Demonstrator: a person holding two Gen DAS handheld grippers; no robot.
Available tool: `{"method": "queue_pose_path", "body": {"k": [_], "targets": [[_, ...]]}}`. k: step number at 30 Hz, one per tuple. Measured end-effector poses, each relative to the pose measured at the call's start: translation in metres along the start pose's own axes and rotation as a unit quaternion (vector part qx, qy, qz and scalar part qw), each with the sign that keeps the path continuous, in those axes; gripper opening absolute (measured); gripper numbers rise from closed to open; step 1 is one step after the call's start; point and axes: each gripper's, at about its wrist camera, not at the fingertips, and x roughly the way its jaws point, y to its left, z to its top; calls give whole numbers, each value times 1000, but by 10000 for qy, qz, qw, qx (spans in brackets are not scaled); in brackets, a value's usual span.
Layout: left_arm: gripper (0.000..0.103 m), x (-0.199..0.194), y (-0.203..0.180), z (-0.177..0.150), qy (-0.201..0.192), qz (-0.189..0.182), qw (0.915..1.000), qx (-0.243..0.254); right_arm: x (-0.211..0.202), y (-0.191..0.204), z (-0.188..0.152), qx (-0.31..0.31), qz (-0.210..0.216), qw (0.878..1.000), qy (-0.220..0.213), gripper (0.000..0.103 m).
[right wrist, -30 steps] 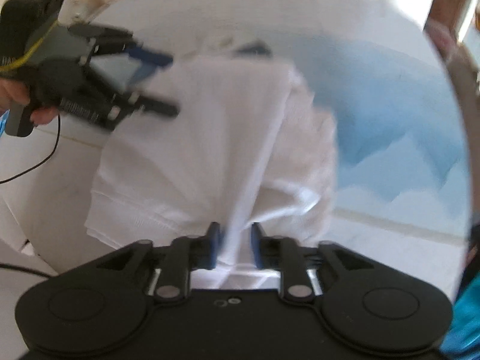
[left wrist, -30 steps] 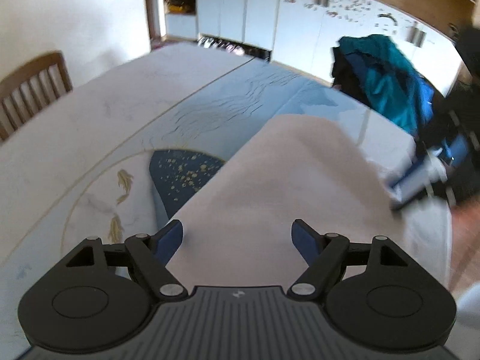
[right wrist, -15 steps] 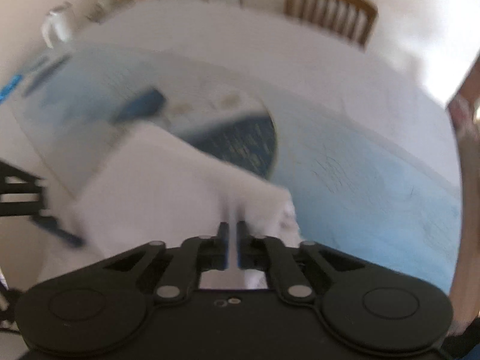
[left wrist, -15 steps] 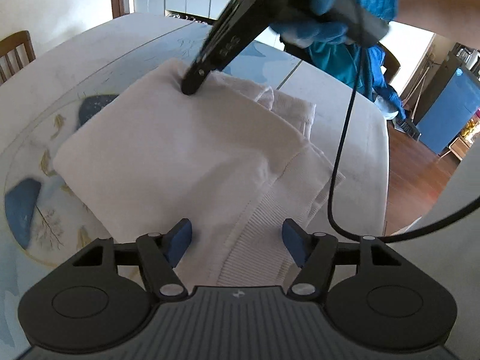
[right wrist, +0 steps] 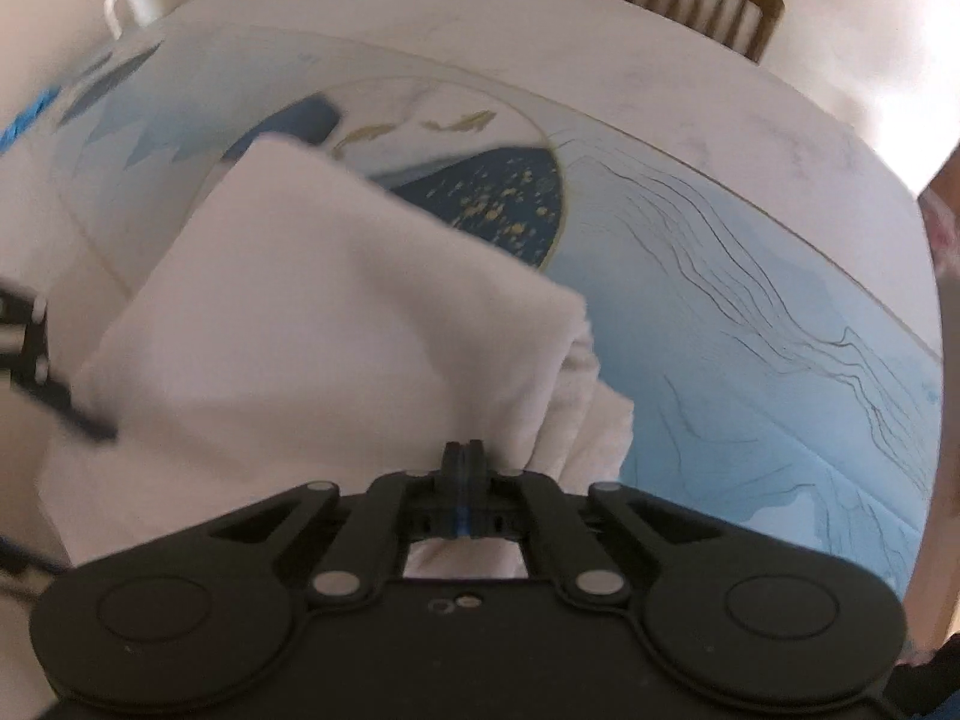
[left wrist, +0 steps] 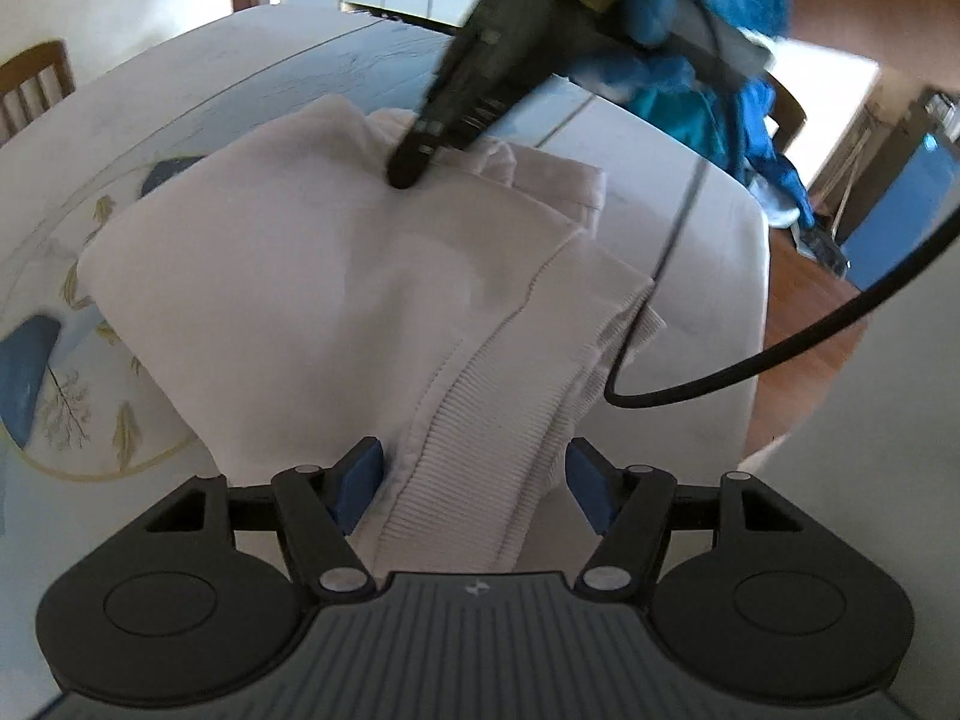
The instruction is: Fold clothes
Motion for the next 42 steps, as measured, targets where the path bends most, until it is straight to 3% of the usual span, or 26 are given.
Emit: {"method": "queue_pose_path", "body": {"k": [6, 11, 15, 20, 24, 28, 29, 31, 35, 38, 42], "targets": [[68, -25, 17, 7, -53, 23, 9986, -531, -26, -15, -17, 246, -45, 9996, 133, 103], [85, -53, 52, 13, -574, 455, 9888, -1296, -56, -32, -37, 907, 219, 9956, -88, 103], [85, -31, 86, 19, -364, 337, 9753, -2155, -50, -41, -39, 1750, 494, 9832, -150, 103], [85, -2, 97, 15, -224, 404, 9609, -2731, -29, -38, -47, 2406, 679, 9682, 50, 103], [85, 5, 93, 11, -224, 198, 9550, -2951, -19, -29, -55, 2574, 931, 9617, 152, 103], [85, 8, 87, 14, -250, 399, 9477, -3157, -17, -15, -50, 2379, 766, 9682, 138, 103], [83, 7, 86, 15, -274, 455, 9449, -3230, -18, -12, -47, 2298, 711, 9705, 135, 103], [67, 5, 84, 16, -309, 596, 9408, -3323, -21, -8, -43, 2128, 629, 9750, 109, 103], [45, 1, 79, 20, -433, 917, 9362, -3364, -26, 0, -30, 1768, 561, 9826, -27, 103], [39, -5, 78, 24, -604, 1153, 9329, -3357, -26, 5, -16, 1417, 526, 9883, -185, 103], [38, -13, 110, 36, -781, 1300, 9266, -3440, -20, -5, 16, 1225, 507, 9904, -388, 103]]}}
